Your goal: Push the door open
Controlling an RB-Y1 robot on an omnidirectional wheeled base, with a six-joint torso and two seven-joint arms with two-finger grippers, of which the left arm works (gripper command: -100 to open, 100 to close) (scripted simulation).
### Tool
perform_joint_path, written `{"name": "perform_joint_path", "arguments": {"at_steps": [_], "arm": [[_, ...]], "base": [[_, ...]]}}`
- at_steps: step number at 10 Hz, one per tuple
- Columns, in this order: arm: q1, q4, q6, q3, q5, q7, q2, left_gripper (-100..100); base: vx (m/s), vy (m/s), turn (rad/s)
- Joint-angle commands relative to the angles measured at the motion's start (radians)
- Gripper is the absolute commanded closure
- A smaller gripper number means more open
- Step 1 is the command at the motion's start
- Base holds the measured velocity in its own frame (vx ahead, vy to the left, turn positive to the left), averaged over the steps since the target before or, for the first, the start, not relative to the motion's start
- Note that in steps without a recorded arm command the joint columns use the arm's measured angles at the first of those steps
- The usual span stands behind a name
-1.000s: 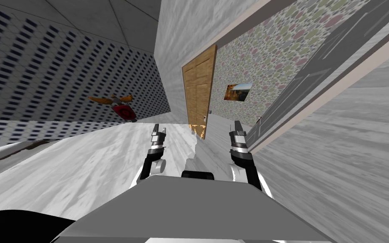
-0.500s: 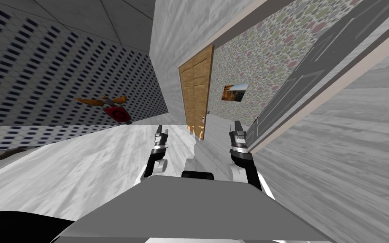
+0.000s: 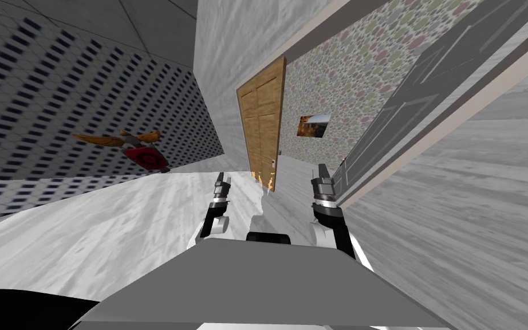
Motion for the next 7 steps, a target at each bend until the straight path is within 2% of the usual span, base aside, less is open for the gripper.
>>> {"name": "perform_joint_path", "arguments": {"at_steps": [1, 7], "arm": [[-0.017, 0.037, -0.006, -0.003, -0.007, 0.005, 0.002, -100], [-0.072, 0.181, -0.037, -0.012, -0.031, 0.028, 0.01, -100]], "base": [[0.089, 0.017, -0.109], [0.097, 0.019, -0.109]]}}
